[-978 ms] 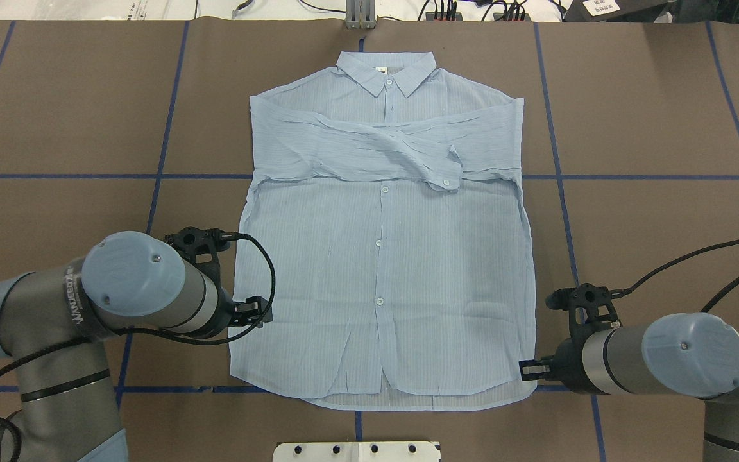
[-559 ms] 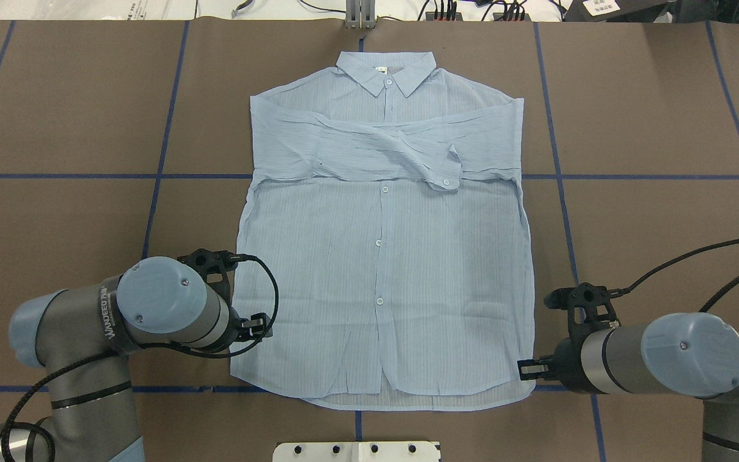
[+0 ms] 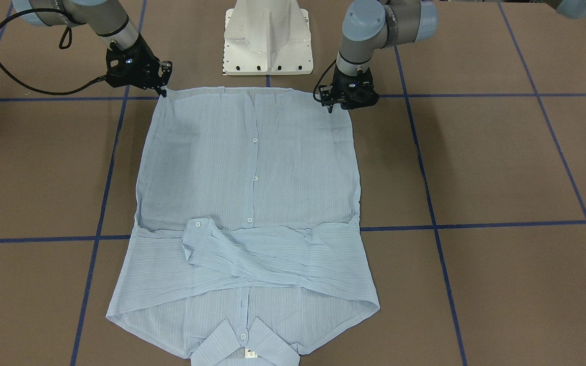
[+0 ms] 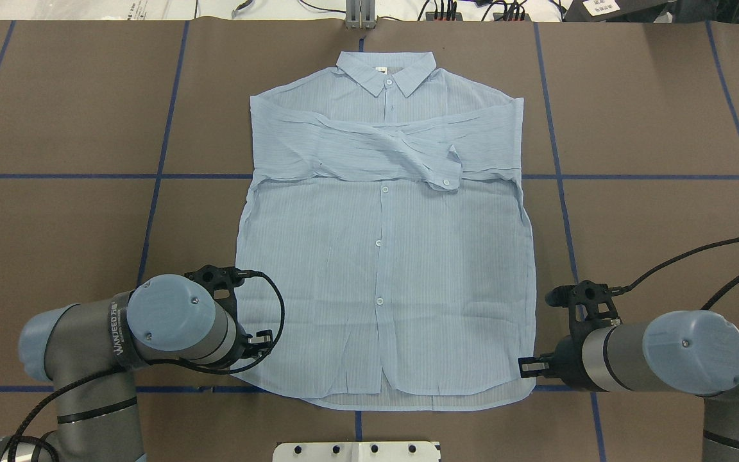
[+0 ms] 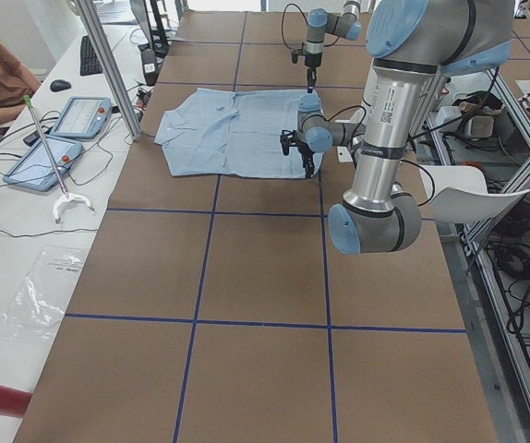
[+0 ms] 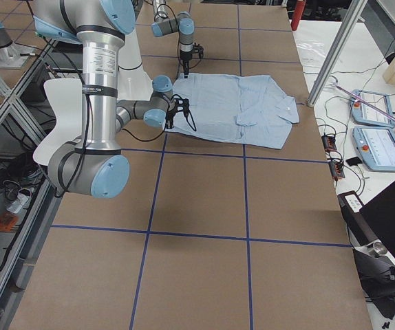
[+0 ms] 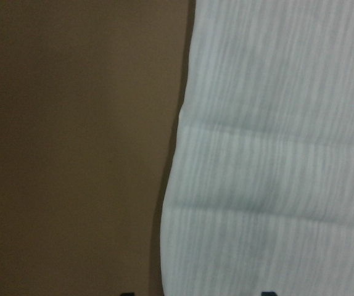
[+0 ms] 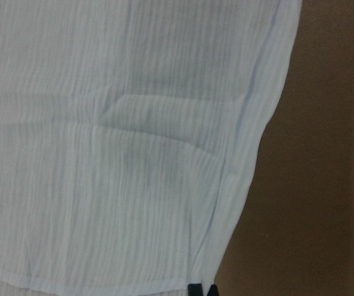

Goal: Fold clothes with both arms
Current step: 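Grasp the hem corners with both grippers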

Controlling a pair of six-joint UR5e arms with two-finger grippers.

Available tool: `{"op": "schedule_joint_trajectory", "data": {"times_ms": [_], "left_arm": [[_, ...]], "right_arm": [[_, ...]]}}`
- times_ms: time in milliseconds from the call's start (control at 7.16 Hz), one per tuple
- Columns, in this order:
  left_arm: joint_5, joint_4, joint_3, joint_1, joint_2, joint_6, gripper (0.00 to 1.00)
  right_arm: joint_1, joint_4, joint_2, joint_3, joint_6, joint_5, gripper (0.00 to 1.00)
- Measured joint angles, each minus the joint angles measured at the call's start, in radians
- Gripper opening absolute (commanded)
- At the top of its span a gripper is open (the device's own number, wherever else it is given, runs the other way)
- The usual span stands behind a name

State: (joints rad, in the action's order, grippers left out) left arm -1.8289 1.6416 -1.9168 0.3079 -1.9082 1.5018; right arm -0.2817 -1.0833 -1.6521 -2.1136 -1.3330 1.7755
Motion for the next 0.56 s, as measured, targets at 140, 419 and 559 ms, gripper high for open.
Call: {"op": "schedule_joint_trajectory", "data": {"times_ms": [140,419,559], "left_arm": [[0.0,0.0,0.001,-0.001,0.001,0.0,0.3],[0.0,-0.001,-0.001,-0.001,0.003,0.0,0.0],[0.0,-0.001,-0.004,-0.002,0.003,0.0,0.0]], "right_arm": [[-0.002,-0.001,0.0,0.0,0.0,0.001,0.0],[-0.006,0.0,0.0,-0.002,0.001,0.004,0.0],[-0.009,0.0,0.0,-0.003,0.001,0.005,0.0]]}}
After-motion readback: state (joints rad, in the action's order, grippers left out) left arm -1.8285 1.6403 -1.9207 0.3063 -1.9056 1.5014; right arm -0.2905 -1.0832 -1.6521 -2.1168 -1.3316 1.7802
